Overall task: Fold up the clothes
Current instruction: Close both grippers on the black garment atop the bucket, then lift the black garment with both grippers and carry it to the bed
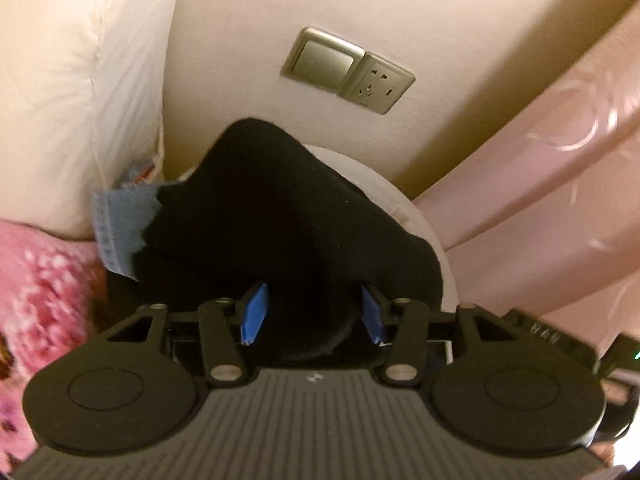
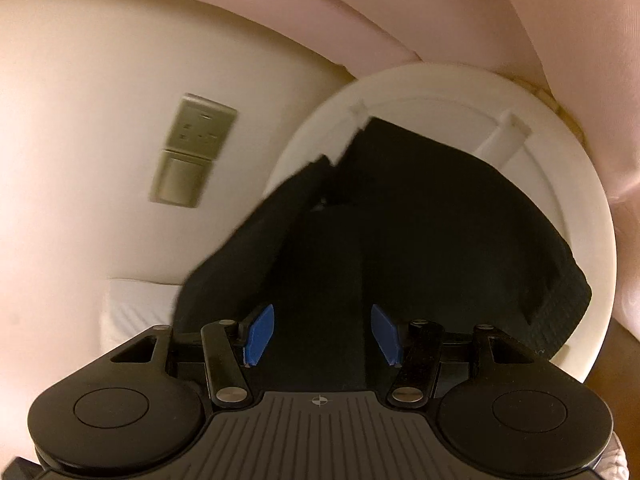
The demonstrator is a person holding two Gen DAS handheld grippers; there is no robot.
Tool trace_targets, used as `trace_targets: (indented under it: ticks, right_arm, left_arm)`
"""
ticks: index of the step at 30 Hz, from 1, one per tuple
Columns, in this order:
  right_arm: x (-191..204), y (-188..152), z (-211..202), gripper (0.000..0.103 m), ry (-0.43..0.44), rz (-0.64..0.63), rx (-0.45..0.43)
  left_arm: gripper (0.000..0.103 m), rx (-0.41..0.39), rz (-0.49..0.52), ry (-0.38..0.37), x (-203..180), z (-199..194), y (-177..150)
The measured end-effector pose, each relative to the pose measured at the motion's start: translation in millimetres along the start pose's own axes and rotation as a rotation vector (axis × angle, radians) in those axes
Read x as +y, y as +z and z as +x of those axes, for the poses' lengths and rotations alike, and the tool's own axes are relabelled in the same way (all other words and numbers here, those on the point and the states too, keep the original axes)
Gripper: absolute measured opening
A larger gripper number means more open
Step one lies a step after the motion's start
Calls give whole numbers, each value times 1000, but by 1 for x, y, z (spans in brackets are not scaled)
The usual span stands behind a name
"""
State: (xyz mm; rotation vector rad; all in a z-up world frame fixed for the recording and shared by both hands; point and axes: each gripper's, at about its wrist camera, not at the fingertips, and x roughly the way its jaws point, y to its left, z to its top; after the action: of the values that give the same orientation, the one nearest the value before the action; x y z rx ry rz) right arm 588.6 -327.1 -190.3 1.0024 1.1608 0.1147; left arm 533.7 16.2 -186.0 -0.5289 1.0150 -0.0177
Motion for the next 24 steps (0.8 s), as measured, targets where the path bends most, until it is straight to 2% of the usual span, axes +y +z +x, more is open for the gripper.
trace_targets:
  ticks: [4,5,6,7,8,11,16,19,24]
  right_arm:
    - [-4,-4,16,58,14,9,26]
    - [-2,-6,18,53,25,2,29]
    - [2,-7,20,23,29,-24,30]
    - [9,-8,21,6,18,-71,31]
    - [18,-11,20,5,-1,-134,19]
    - [48,-25,8,3,-34,-340,-35]
    - [86,-52,-15,3,13,-502,-95]
    - [112,-73,-26,3,83,-611,-122]
    - [163,-115,-55,3,286,-785,-150]
  left_arm:
    - [45,33,-52,-53,9,19,4]
    - [38,38,-57,-68,10,22,5]
    - [29,37,-58,-95,11,21,4]
    - [8,37,-60,-118,12,21,4]
    - [5,34,-66,-124,13,18,4]
    - [3,-29,-21,-101,7,0,5]
    - [2,-144,-33,-83,16,-47,17]
    - [1,-224,-59,-76,30,-84,19]
    - [1,-389,-102,-56,53,-161,8]
